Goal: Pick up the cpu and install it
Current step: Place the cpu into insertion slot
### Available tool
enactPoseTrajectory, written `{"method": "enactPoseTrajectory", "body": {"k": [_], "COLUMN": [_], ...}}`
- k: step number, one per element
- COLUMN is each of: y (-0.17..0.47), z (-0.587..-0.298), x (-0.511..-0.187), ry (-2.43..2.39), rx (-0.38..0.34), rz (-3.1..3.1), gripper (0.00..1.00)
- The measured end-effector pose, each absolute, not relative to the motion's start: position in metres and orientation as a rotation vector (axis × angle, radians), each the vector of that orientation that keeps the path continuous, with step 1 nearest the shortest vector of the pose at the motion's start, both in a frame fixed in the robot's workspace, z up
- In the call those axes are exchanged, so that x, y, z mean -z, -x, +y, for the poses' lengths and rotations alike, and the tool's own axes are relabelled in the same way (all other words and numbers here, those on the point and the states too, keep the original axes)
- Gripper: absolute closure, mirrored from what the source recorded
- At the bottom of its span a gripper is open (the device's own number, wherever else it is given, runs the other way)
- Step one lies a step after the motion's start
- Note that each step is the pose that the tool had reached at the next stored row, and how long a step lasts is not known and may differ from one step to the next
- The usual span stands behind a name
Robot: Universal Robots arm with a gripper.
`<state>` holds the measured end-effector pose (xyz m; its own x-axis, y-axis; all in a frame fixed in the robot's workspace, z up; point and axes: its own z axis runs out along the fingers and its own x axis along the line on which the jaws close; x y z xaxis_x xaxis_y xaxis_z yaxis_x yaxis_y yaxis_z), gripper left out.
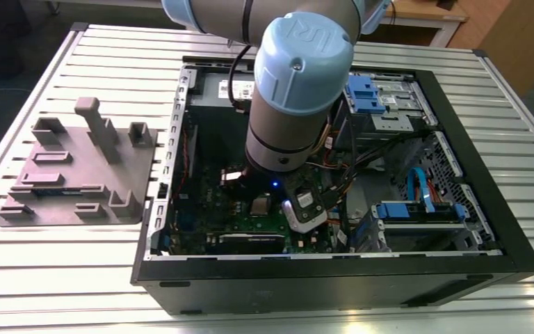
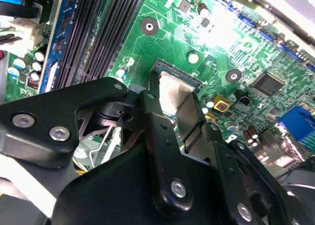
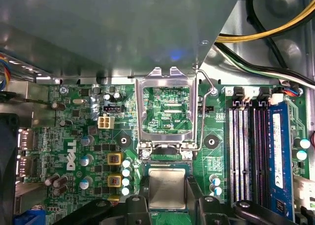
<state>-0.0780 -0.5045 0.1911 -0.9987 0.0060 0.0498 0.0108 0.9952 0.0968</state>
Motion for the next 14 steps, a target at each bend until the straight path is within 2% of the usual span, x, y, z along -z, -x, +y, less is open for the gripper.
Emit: {"method": "enactPoseTrajectory", "body": {"k": [7, 8, 14], "y": [0.0779, 0.0779, 0.0779], "z": [-0.5045, -0.5045, -0.5045], "x": [-0.1909, -0.1909, -0.1961], "ry": [0.012, 0.012, 0.011], "rx": [0.151, 0.151, 0.151], "rz": [-3.089, -3.089, -3.088], "gripper": [0.59, 0.53, 0.53]}}
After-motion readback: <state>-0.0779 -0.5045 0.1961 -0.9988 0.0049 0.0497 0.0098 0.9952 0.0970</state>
